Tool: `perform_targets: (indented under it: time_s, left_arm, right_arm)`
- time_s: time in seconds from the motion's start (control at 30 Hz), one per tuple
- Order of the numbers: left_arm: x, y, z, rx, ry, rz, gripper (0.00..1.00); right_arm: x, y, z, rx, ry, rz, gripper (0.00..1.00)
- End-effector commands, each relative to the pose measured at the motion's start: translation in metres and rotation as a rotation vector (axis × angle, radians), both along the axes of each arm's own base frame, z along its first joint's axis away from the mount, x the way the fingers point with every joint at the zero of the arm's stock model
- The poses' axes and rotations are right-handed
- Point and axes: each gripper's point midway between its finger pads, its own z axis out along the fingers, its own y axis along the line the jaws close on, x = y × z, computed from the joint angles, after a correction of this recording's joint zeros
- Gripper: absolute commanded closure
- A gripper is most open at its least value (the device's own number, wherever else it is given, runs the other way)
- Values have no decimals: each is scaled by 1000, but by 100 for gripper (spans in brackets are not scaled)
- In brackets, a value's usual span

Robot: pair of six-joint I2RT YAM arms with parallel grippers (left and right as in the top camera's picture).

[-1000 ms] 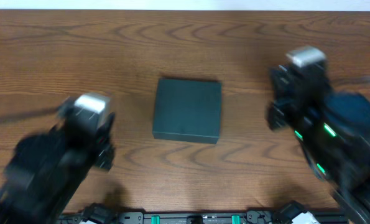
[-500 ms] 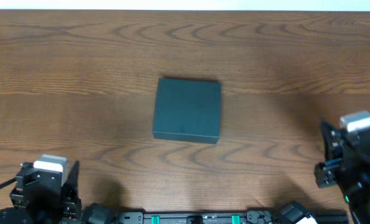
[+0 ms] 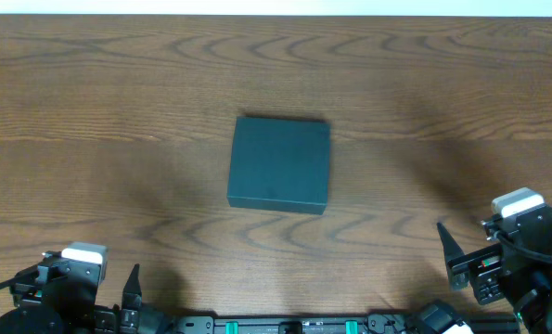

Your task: Pack container

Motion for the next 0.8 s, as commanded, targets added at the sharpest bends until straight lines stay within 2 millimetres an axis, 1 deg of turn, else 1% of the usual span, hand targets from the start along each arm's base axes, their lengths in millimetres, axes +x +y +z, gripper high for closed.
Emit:
perform_targets:
  time_s: [0.0, 0.67, 0.73, 0.77]
  left_arm:
    - [-1, 3, 1, 7, -6, 12, 1]
    - [-1, 3, 1, 7, -6, 12, 2]
    - [-1, 3, 1, 7, -6, 12, 2]
    - [-1, 3, 1, 7, -6, 12, 2]
  right_arm:
    - [-1, 3, 0, -4, 2, 20, 1]
    - [-1, 2, 0, -3, 2, 19, 1]
    - [0, -4, 1, -17, -8, -9, 1]
    - [1, -13, 3, -73, -26, -36, 1]
